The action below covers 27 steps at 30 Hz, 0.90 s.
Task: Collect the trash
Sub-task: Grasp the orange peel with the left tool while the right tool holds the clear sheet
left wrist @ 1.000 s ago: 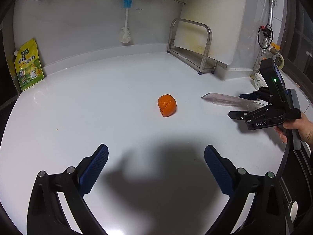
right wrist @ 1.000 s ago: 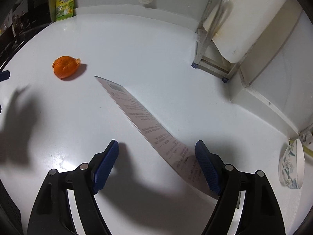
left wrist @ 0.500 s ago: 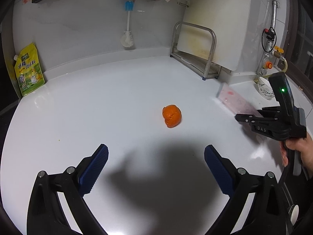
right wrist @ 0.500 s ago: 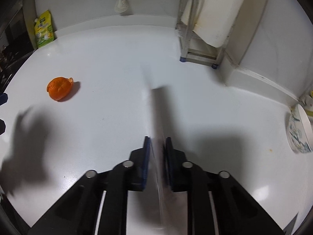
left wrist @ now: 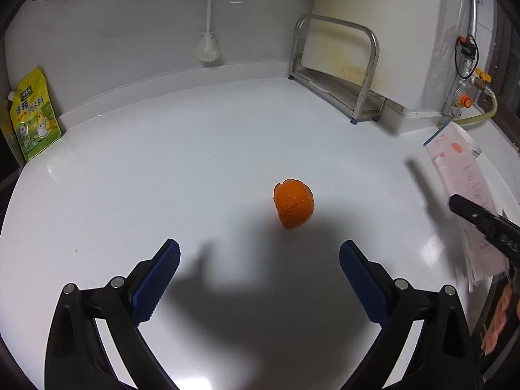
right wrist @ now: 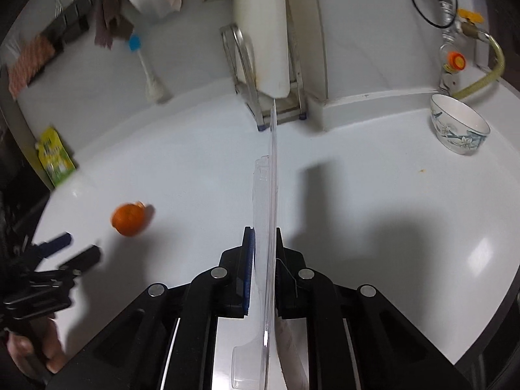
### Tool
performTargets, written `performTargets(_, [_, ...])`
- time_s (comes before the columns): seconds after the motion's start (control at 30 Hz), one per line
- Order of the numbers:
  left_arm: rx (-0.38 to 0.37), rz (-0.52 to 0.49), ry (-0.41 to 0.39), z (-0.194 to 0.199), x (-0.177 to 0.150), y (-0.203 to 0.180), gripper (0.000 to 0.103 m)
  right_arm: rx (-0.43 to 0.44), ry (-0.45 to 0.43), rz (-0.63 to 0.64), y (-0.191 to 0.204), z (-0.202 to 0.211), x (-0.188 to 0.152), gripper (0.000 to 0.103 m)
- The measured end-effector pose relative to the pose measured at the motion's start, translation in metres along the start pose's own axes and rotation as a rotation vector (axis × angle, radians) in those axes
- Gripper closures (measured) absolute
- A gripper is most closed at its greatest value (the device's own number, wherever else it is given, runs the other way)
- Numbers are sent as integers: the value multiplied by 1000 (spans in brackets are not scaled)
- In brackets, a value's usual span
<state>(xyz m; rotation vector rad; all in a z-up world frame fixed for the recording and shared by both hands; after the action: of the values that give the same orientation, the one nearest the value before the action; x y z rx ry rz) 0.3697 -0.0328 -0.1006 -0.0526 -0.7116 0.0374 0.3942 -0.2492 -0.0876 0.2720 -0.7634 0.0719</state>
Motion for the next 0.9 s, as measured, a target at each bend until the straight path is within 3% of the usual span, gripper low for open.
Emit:
performTargets(0.07, [15, -13, 9, -8, 1, -3, 6, 33, -20, -29, 2, 2, -1, 92])
performTargets(0.13, [20, -14, 27, -16, 1, -6, 6, -5, -21, -11, 1, 3, -2, 92])
performTargets(0.27, [26, 18, 61, -31, 4, -10, 6, 12, -30, -17, -1, 7, -4, 92])
performTargets(0.57, [95, 12, 60, -47, 17, -17, 10, 65, -30, -58, -8, 8, -2, 92])
performTargets(0.7, [106, 8, 68, -50, 17, -14, 32, 70, -23, -42, -2, 7, -3, 92])
performTargets(0.8, [78, -28, 49, -48, 19, -24, 60, 66, -23, -36, -2, 8, -4, 92])
performTargets(0.83, [62, -37, 46, -47, 18, -28, 74, 67, -24, -37, -1, 8, -4, 92])
performTargets(0.9, [79, -47, 35, -43, 18, -31, 78, 65, -25, -37, -2, 9, -3, 92])
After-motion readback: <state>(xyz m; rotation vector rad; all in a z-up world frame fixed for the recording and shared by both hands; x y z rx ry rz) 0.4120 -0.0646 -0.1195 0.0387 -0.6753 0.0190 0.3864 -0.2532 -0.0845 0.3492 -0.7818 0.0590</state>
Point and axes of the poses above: each gripper's, at about its wrist camera, not at the fingertips, and z roughly against the way its jaws point, y to its left, x to its top, the point moved 9 cm from there along -z, roughly the way its jaws point, and after that the axes turned 1 degree about -x, right-handed, at the moved point
